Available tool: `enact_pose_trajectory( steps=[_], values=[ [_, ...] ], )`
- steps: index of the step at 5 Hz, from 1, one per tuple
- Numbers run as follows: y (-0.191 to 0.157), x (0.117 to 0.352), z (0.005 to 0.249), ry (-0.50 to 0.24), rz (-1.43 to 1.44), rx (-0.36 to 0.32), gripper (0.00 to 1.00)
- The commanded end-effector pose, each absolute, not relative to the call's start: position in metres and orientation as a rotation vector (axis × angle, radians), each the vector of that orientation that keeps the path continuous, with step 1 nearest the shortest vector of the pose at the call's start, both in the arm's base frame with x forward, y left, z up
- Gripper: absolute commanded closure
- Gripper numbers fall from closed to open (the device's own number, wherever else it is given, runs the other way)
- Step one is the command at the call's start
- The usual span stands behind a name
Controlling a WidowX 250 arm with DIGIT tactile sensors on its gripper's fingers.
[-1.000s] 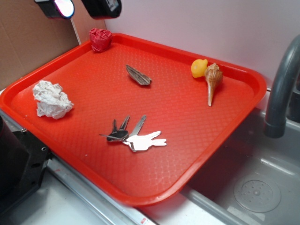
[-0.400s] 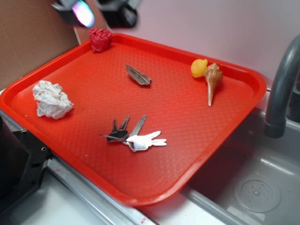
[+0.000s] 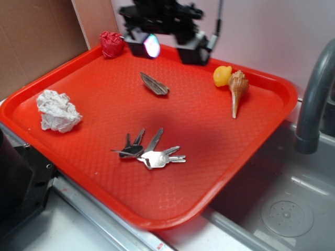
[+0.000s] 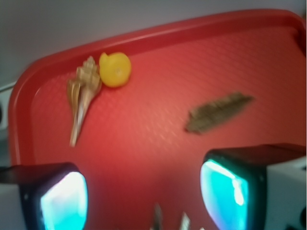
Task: Grab the shell.
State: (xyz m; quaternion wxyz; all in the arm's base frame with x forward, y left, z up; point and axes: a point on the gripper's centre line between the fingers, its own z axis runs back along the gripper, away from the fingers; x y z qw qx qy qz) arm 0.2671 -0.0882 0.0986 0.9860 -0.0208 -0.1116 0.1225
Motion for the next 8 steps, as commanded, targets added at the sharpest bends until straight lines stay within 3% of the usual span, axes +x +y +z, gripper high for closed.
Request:
enact_pose_trajectory(
  steps=[1,3,4,5,6,7,8],
  values=[
    [-0.105,0.318,0.088,-0.333,0.325,-0.013,0.0],
    [-0.108,0.353,0.057,-0.293,0.31,-0.151,0.0],
    [-0.118,0.363,0.035,-0.251,0.244,-0.135,0.0],
    [-0.115,0.366,0.027,-0.23,0.249,-0.048,0.12],
    [-0.125,0.371,0.026,-0.205,0.207,-0.008,1.0],
    [-0.087,0.321,0.076,-0.201,0.156,-0.013,1.0],
    [-0.064,0.272,0.124,-0.165,0.166,-0.092,1.0]
  ],
)
